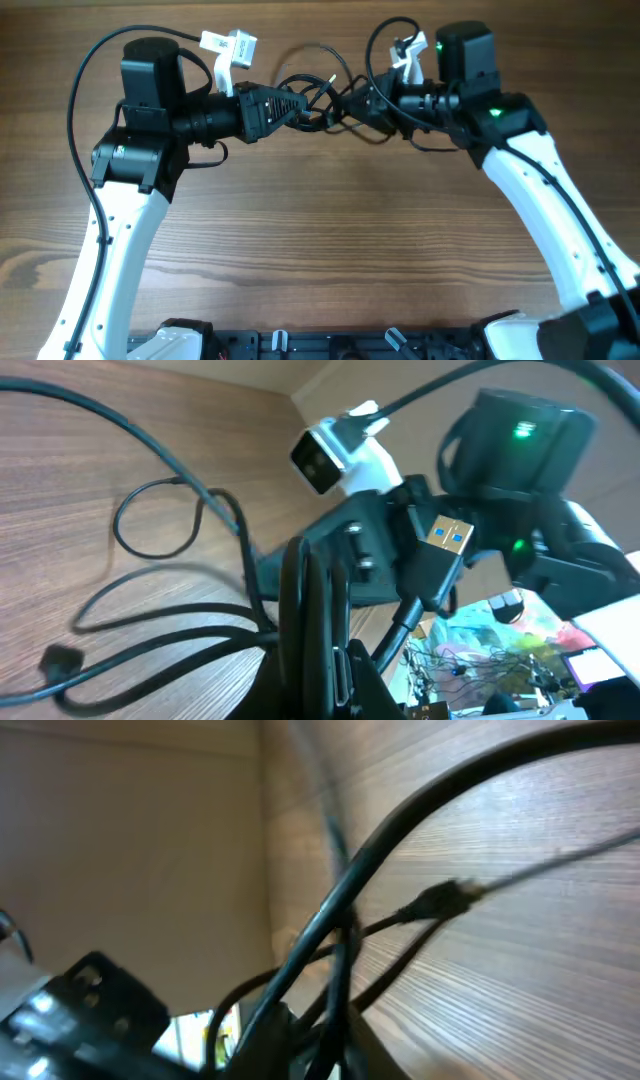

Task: Untangle cables

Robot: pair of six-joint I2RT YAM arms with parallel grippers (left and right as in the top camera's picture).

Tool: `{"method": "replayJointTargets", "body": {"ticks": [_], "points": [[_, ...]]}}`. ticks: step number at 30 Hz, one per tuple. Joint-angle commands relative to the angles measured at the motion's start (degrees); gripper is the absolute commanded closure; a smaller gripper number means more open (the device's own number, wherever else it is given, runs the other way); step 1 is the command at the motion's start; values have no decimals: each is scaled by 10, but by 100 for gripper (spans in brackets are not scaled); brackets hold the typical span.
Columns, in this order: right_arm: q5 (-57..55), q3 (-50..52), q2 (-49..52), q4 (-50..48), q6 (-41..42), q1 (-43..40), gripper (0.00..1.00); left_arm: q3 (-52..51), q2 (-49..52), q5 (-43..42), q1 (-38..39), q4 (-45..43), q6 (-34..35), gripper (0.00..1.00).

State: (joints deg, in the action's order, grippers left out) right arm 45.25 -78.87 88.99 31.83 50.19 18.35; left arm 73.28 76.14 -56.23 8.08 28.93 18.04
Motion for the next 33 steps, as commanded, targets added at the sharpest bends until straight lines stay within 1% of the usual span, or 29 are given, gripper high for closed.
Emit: {"method": "replayJointTargets", "body": {"ticks": [1,5,7,9,11,16,19,23,28,31,33], "points": [[-30,6,19,-4,-18,0,94,2,-4,-7,-5,-7,-14,96],[-109,6,19,40,-70,-30,96,2,-4,-7,-5,-7,-14,96],[-165,6,19,77,-101,-55,96,2,-4,-7,-5,-7,-14,96],[-249,6,19,120,-131,-89,96,2,-4,-7,-5,-7,-14,96],[-329,6,19,151,-145,-119,96,2,-4,-7,-5,-7,-14,96],[-472,6,19,191,-159,-185,96,2,-4,-7,-5,-7,-14,96],[-524,6,19,202,-159,-228,96,2,-4,-7,-5,-7,-14,96],[-558,6,20,206,-175,-296,96,2,-4,8,-5,-6,-9,96],[-557,6,29,208,-198,-352,96,2,-4,10,-5,-4,-9,96],[-503,6,44,205,-234,-358,96,2,-4,40,-5,12,-9,96],[-425,6,59,203,-289,-356,95,2,-4,60,-5,23,2,96]]}}
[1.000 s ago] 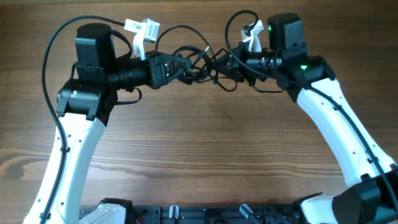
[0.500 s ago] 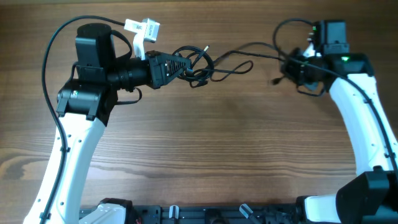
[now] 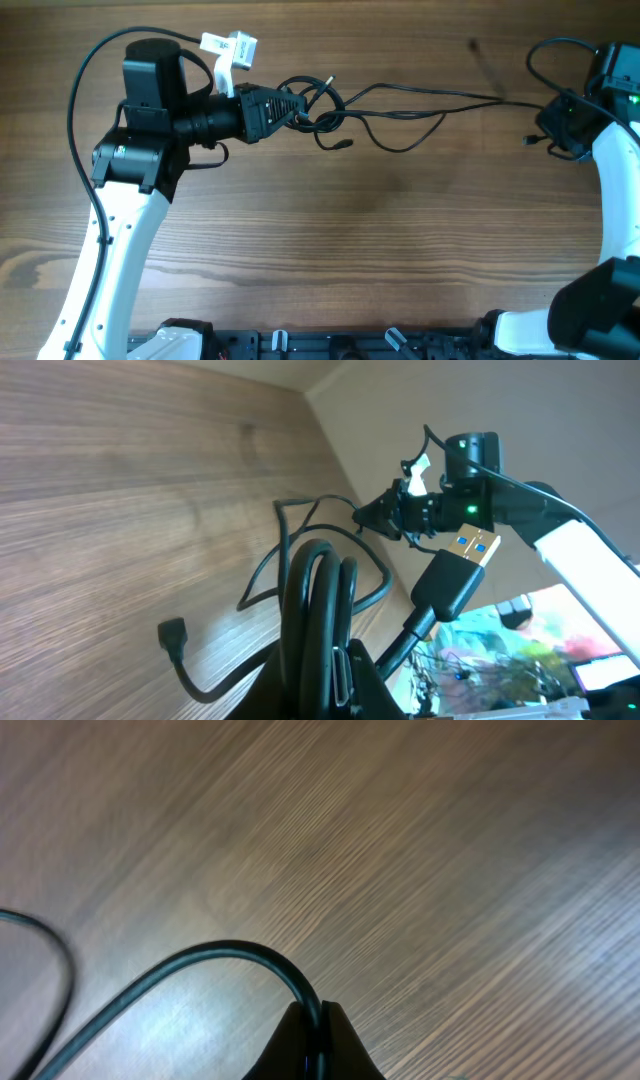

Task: Untangle cables

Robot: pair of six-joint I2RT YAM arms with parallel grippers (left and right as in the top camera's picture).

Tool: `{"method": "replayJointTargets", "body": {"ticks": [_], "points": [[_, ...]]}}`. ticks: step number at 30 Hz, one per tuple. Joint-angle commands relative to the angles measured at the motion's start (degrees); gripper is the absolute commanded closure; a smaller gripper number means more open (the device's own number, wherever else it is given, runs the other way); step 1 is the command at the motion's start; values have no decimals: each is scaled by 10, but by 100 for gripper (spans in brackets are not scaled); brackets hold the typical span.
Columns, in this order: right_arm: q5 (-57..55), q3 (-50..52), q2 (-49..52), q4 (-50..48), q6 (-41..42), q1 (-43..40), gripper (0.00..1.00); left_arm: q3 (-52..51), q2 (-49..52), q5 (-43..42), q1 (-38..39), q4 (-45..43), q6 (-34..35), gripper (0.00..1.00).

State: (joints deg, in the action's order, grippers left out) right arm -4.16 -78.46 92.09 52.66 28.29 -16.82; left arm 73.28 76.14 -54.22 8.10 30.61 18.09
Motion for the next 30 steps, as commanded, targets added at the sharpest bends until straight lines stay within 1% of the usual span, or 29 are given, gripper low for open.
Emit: {"method": "replayJointTargets", "body": {"ticks": [1,4,8,9,10,11,13,14,16,17,21,26,30], "points": [[97,2,35,-2,-86,-2,95,2,-4,49,-5,9,10,96],[153,2,56,13,-111,3,95,2,-4,59,-5,11,23,96],[226,2,61,35,-170,16,82,2,-4,82,-5,30,40,96],[246,2,61,39,-187,21,77,2,-4,95,-5,38,46,96],[266,2,61,43,-209,28,67,2,-4,113,-5,50,52,96],[283,2,60,48,-232,38,55,2,-3,125,-5,60,52,96],[289,2,60,53,-245,53,44,2,-3,143,-5,74,61,96],[289,2,61,55,-250,60,41,2,-2,153,-5,80,69,96],[289,0,59,58,-255,80,39,2,1,160,-5,89,71,96],[313,0,52,56,-273,106,38,2,6,182,-5,101,94,96],[397,0,22,42,-328,176,38,2,24,188,-5,105,101,96],[407,0,-41,-4,-325,257,38,2,37,188,-5,106,111,96],[402,0,-103,-76,-275,312,38,2,37,188,-5,106,111,96]]}}
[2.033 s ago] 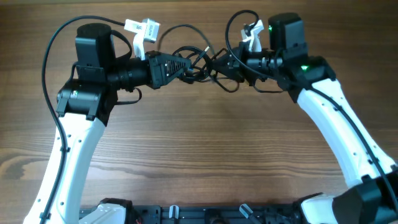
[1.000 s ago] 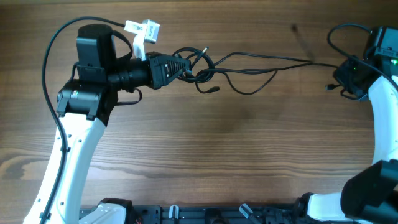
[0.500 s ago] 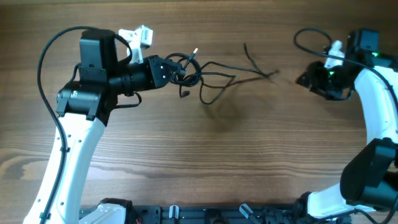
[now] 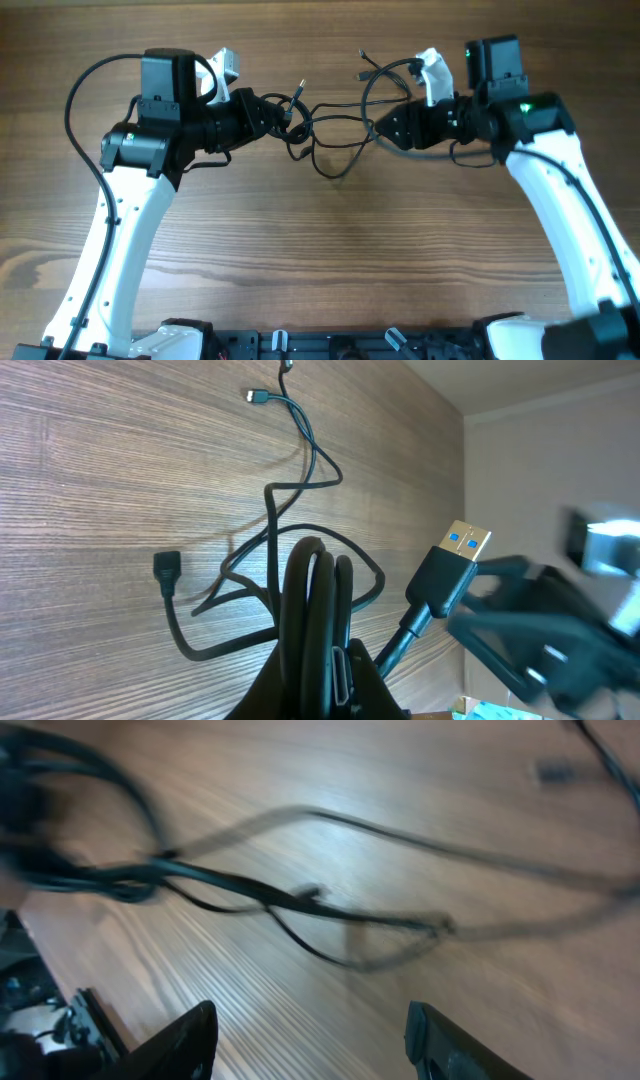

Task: Untangle cables

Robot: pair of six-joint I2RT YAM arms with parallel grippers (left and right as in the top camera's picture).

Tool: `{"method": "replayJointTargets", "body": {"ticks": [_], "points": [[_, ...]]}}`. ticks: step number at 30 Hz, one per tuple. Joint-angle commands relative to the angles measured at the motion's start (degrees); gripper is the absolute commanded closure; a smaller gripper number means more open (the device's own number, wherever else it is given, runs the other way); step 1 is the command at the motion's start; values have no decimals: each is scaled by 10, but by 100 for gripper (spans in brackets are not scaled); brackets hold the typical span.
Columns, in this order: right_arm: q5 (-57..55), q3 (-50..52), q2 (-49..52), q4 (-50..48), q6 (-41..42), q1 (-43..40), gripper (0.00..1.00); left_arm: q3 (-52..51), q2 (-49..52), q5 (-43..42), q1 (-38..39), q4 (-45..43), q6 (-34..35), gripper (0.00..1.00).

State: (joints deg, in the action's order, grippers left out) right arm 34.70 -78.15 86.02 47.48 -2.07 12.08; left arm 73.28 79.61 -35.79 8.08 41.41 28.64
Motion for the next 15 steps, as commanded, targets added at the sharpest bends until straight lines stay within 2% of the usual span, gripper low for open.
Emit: {"method": "replayJointTargets", "body": {"ticks": [1,3,7,10,15], "points": [[0,-3,-52,-41,54,30,38,2,2,3,-5,-1,6,96],[-36,-3,-58,-53,110,31,38,2,2,3,-5,1,6,96],[-48,-3,-57,-46,143,33,38,2,2,6,-5,2,20,96],[-47,-2,-57,-37,142,43,38,2,2,34,-5,3,85,96],[-51,-2,-56,-31,143,56,38,2,2,95,-5,3,255,96]]}}
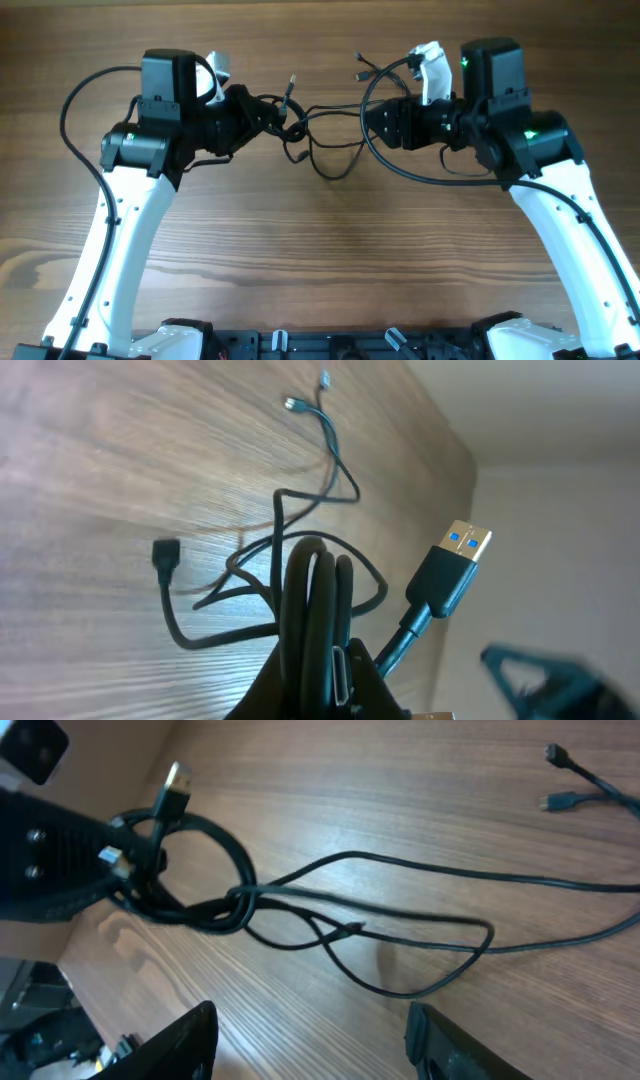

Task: Untangle cables

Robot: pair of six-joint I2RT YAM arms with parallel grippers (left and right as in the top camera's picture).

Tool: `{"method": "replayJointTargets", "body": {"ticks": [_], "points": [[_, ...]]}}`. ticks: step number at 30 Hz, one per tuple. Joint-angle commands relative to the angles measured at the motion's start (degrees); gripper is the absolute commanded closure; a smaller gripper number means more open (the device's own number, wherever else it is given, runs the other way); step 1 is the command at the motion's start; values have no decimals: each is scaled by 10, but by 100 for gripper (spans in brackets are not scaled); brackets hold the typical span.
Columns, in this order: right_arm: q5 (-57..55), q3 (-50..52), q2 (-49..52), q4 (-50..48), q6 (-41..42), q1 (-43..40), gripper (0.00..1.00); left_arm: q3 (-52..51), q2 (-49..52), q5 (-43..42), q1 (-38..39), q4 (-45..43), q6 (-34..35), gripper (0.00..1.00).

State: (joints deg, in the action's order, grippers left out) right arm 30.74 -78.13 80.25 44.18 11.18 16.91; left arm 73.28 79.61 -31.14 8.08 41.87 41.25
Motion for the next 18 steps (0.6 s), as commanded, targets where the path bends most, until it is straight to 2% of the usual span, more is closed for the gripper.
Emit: {"method": "replayJointTargets", "body": {"ticks": [1,3,6,10,13,18], "points": [[-11,-2,2,2,10,8,38,2,2,54,-5,-2,163,96],[-11,-2,2,2,10,13,38,2,2,55,-5,1,282,96],[-11,-2,2,2,10,22,38,2,2,55,-4,26,405,96],[-11,-2,2,0,10,37,38,2,2,57,-4,26,463,96],[-11,-2,2,-5,10,47,38,2,2,71,-4,28,479,96],[-11,-2,2,-26,10,69,38,2,2,49,-5,47,646,96]]}}
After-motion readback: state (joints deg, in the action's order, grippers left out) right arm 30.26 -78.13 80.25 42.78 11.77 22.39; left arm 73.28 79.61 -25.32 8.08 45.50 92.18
